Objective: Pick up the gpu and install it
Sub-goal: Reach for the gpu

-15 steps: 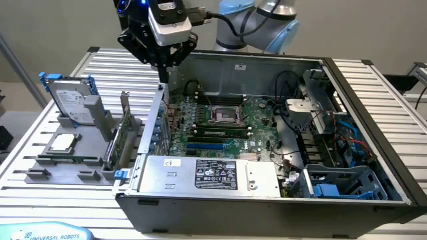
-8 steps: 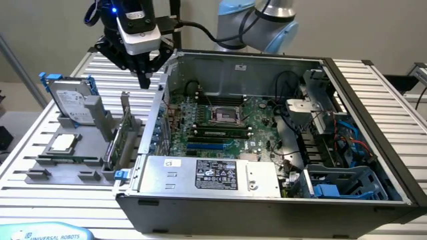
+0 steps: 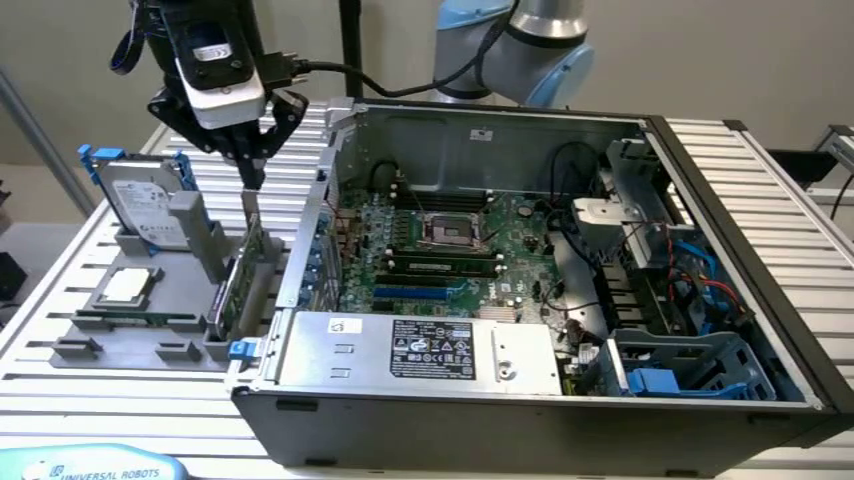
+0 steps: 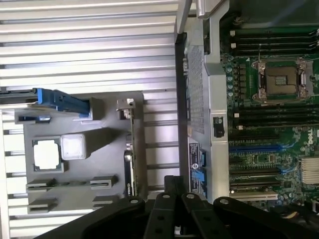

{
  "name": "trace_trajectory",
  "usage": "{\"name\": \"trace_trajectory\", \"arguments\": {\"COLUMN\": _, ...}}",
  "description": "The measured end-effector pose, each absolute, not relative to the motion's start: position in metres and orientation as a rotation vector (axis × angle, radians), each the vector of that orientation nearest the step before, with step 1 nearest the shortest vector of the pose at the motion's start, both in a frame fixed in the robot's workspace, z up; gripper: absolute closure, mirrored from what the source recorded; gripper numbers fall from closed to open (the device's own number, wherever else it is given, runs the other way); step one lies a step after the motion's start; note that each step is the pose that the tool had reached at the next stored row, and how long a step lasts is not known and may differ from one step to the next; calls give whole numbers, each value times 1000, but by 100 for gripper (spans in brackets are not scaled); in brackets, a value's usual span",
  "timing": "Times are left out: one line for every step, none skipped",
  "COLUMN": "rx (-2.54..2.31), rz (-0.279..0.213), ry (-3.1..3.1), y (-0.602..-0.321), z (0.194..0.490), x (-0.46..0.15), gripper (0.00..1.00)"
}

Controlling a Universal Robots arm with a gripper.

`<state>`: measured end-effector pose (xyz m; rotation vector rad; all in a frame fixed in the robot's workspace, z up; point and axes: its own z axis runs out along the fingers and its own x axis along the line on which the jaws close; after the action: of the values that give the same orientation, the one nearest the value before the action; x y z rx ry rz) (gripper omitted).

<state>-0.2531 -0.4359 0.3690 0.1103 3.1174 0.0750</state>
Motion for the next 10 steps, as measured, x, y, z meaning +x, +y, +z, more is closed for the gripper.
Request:
{"name": "trace_trajectory", "arguments": {"rx": 110, "rz": 75, "ry": 3117, "y": -436, "z": 367, "x": -258, "gripper": 89}}
{"name": "trace_trajectory", "arguments": {"rx": 110, "rz": 75, "ry": 3117, "y": -436, "z": 366, "x": -262, "gripper": 89}}
{"name": "trace_trajectory", "arguments": {"rx": 110, "rz": 75, "ry": 3117, "y": -437, "z": 364, "x": -267, "gripper": 89}}
{"name": "trace_trajectory", "arguments": {"rx": 110, "rz": 75, "ry": 3117, "y": -437, "z": 363, "x": -271, "gripper": 89}}
{"name": "trace_trajectory", "arguments": {"rx": 110, "rz": 75, "ry": 3117, "y": -438, "z": 362, "x": -276, "gripper": 89}}
{"name": "trace_trajectory", "arguments": {"rx": 110, "rz": 75, "ry": 3117, "y": -438, "z": 361, "x": -280, "gripper": 89}}
{"name": "trace_trajectory", "arguments": {"rx": 110, "rz": 75, "ry": 3117, "y": -439, "z": 361, "x": -285, "gripper": 89}}
{"name": "trace_trajectory", "arguments": {"rx": 110, "rz": 75, "ry": 3117, "y": -439, "z": 360, "x": -290, "gripper": 89}}
{"name": "trace_trajectory", "arguments": {"rx": 110, "rz": 75, "ry": 3117, "y": -440, "z": 360, "x": -294, "gripper": 89}}
{"name": "trace_trajectory", "arguments": {"rx": 110, "rz": 75, "ry": 3117, "y": -440, "z": 360, "x": -298, "gripper": 89}}
